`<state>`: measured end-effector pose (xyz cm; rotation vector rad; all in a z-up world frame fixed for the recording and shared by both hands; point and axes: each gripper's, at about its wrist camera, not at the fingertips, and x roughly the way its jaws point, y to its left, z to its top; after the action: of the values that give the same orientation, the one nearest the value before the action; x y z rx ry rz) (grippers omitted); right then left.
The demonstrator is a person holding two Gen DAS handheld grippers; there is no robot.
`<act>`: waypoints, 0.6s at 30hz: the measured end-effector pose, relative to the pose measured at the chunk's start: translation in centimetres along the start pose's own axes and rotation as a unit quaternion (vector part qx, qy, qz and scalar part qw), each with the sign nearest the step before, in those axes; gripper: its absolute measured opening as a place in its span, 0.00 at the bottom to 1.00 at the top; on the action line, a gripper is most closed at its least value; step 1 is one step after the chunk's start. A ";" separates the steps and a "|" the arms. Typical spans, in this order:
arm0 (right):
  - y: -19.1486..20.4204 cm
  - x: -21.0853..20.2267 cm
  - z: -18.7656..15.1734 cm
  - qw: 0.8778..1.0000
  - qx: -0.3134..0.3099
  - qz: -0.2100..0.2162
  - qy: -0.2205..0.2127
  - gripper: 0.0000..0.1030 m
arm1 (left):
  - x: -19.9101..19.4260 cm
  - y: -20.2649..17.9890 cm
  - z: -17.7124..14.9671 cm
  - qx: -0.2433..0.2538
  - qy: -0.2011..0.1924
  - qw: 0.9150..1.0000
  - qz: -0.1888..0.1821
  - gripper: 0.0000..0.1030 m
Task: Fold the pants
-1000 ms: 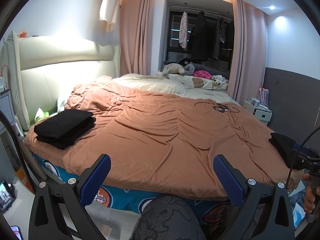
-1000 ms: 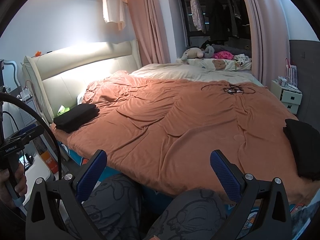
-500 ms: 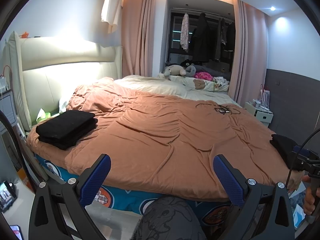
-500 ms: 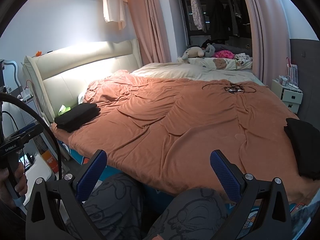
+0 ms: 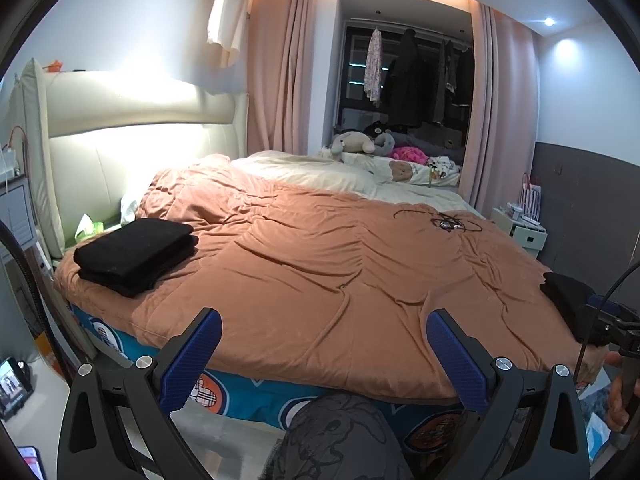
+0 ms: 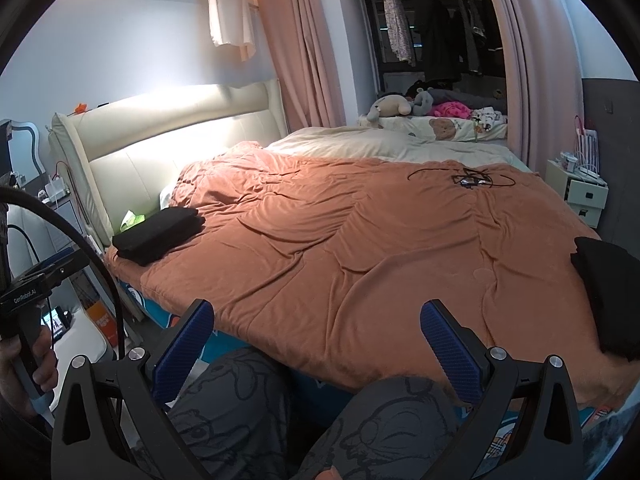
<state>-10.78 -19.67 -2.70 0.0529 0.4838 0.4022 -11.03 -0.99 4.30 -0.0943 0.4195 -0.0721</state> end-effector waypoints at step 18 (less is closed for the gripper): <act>0.3 0.1 -0.1 1.000 0.003 0.001 0.003 1.00 | -0.3 0.1 0.1 0.001 0.002 1.000 -0.001 1.00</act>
<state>-10.82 -19.38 -2.76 0.0590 0.4907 0.4031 -11.27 -0.81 4.45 -0.0921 0.4232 -0.0739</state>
